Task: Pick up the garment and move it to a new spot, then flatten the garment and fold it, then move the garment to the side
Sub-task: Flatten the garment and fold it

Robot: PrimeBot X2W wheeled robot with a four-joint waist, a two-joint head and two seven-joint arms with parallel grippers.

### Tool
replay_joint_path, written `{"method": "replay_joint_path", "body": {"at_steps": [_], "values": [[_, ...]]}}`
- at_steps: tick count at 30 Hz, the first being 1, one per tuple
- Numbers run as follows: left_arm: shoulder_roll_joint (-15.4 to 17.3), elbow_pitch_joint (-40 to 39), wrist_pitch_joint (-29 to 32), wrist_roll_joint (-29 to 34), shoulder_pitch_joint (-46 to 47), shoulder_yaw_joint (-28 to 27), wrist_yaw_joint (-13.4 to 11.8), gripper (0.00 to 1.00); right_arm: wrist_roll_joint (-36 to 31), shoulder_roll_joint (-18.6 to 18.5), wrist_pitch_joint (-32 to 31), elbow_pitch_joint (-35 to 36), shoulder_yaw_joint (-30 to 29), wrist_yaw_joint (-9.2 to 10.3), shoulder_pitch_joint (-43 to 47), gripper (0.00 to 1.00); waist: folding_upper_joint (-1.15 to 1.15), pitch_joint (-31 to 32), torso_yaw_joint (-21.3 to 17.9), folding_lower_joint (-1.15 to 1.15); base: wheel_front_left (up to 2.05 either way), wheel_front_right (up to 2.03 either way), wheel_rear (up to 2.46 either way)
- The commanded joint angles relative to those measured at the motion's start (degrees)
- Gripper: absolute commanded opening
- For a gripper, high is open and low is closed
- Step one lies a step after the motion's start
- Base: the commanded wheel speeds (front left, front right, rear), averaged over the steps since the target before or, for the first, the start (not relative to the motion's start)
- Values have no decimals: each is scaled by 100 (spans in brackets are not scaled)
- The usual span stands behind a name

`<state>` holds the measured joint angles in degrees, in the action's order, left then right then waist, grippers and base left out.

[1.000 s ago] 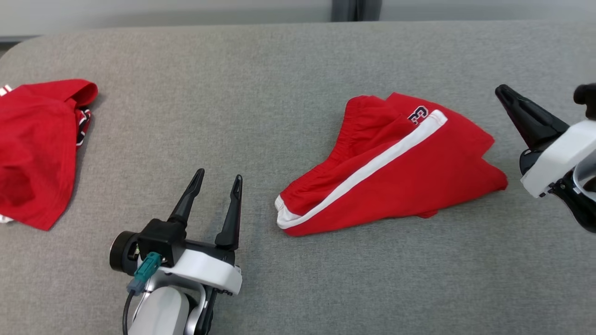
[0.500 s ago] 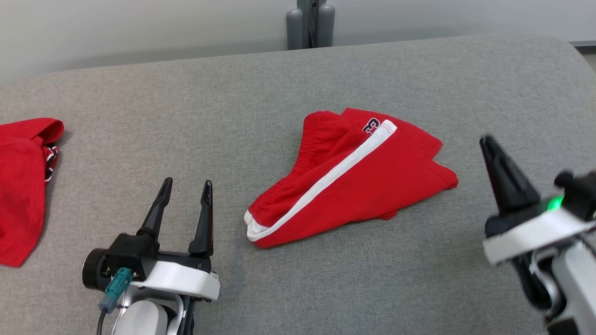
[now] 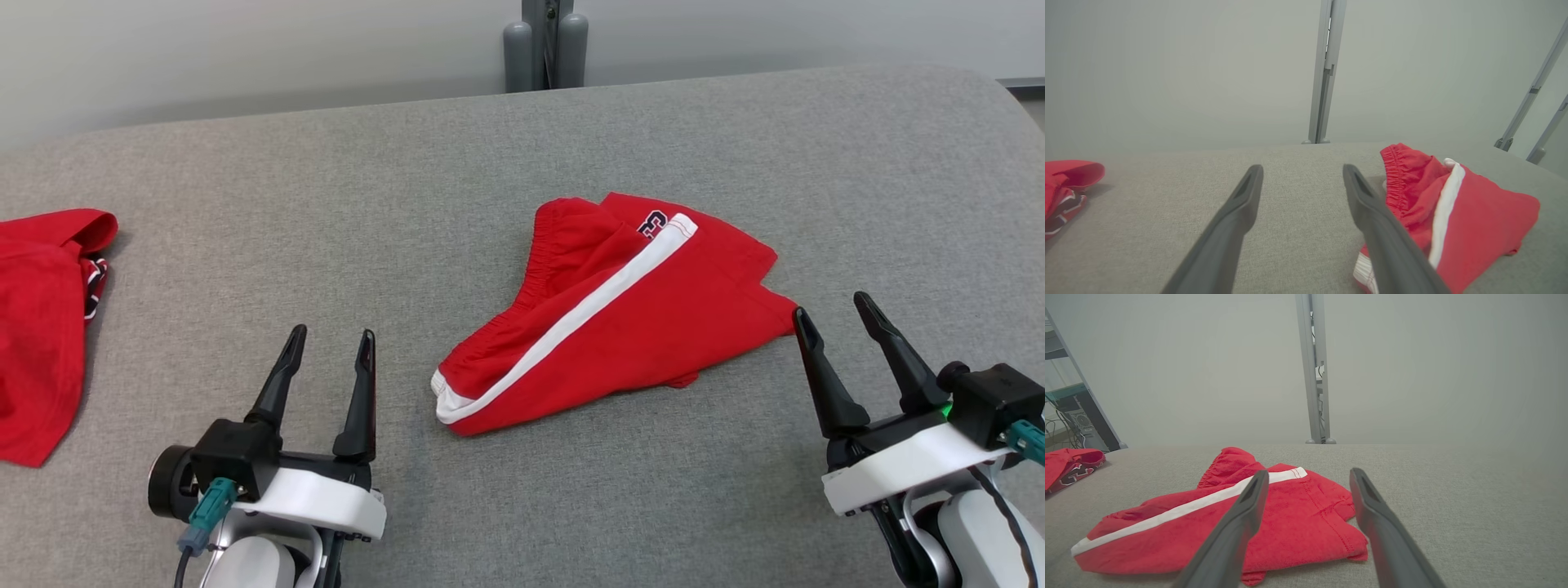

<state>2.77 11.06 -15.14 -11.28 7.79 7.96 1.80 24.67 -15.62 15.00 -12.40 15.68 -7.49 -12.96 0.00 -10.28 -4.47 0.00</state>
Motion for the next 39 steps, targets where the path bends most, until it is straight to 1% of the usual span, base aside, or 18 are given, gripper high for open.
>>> {"method": "replay_joint_path", "body": {"at_steps": [1, 6, 8, 10, 12, 20, 22, 23, 27, 33, 39], "values": [[22, 29, 0, 2, 16, 14, 18, 100, 32, -57, 27, -23, -16, -1, -46, 100, 0, -10, 35, 0, 0, 0, 0], [21, 104, 0, -17, 58, 77, 18, 100, 128, -186, 27, -86, 56, -1, -116, 100, 0, -89, 109, 0, 0, 0, 0], [22, 125, 0, -12, 94, 96, 23, 100, 274, -298, -120, -197, 176, -1, -238, 100, 0, -147, 132, 0, 0, 0, 0], [22, 168, 0, -17, 135, 124, 33, 100, 472, -497, -402, -233, 424, -2, -451, 100, 0, -233, 165, 0, 0, 0, 0], [23, 198, 0, -7, 205, 160, 61, 100, 852, -684, -682, -243, 565, 0, -709, 100, 0, -335, 209, 0, 0, 0, 0], [23, 247, 0, -10, 507, 359, 75, 100, 2015, -1730, -1746, -272, 1364, -1, -2066, 100, 0, -844, 511, 0, 0, 0, 0], [23, 254, 0, -43, 569, 409, 59, 100, 2355, -1925, -1988, -262, 1625, -1, -2358, 100, 0, -957, 613, 0, 0, 0, 0], [23, 254, 0, -43, 569, 409, 59, 100, 2355, -1925, -1988, -262, 1625, -1, -2358, 100, 0, -957, 613, 0, 0, 0, 0], [22, 247, 0, -104, 687, 505, 31, 100, 3109, -2312, -2457, -240, 2109, -1, -2841, 100, 0, -1138, 812, 0, 0, 0, 0], [20, 211, 0, -250, 875, 675, -36, 100, 3569, -2828, -2840, -356, 2794, -2, -3481, 100, 0, -1343, 1070, 0, 0, 0, 0], [21, 181, 0, -371, 975, 826, -109, 100, 3903, -3189, -3179, -489, 3373, -1, -3951, 100, 0, -1478, 1281, 0, 0, 0, 0]]}}
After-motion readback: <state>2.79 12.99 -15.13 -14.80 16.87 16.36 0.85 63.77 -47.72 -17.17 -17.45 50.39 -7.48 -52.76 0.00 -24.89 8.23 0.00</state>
